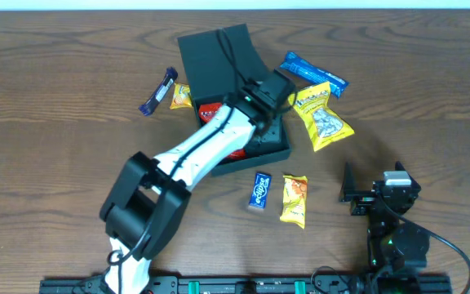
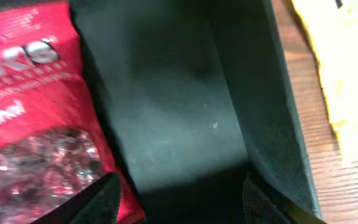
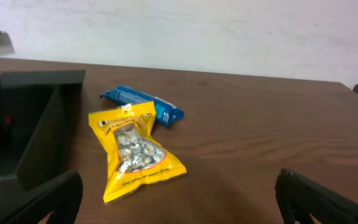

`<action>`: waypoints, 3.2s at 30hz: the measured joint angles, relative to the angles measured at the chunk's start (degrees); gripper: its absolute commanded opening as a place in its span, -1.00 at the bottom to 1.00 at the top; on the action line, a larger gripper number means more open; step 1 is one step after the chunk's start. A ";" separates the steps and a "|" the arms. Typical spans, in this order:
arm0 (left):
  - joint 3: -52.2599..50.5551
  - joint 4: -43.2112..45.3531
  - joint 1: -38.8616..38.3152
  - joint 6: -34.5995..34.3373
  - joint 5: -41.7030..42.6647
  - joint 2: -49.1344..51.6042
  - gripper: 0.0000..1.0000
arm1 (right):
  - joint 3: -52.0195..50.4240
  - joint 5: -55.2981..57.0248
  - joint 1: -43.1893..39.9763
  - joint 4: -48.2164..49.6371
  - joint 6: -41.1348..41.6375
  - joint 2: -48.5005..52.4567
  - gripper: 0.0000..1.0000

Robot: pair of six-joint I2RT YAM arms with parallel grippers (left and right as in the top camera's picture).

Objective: Pack container
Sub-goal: 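Push the red bag down into the box with the left gripper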

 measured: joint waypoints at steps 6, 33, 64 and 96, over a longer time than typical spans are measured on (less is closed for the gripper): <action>0.11 1.79 -0.66 -0.07 -0.46 0.42 0.27 | 0.00 0.00 0.00 0.00 0.02 0.00 0.98; 1.11 -1.05 -6.21 1.51 0.50 0.42 0.27 | 0.00 0.00 0.00 0.00 0.02 0.00 0.99; 2.78 -7.58 4.76 7.23 -1.31 0.35 0.53 | 0.00 0.00 0.00 0.00 0.02 0.00 0.98; 3.76 5.42 9.99 12.28 4.66 0.35 0.72 | 0.00 0.00 0.00 0.00 0.02 0.00 0.98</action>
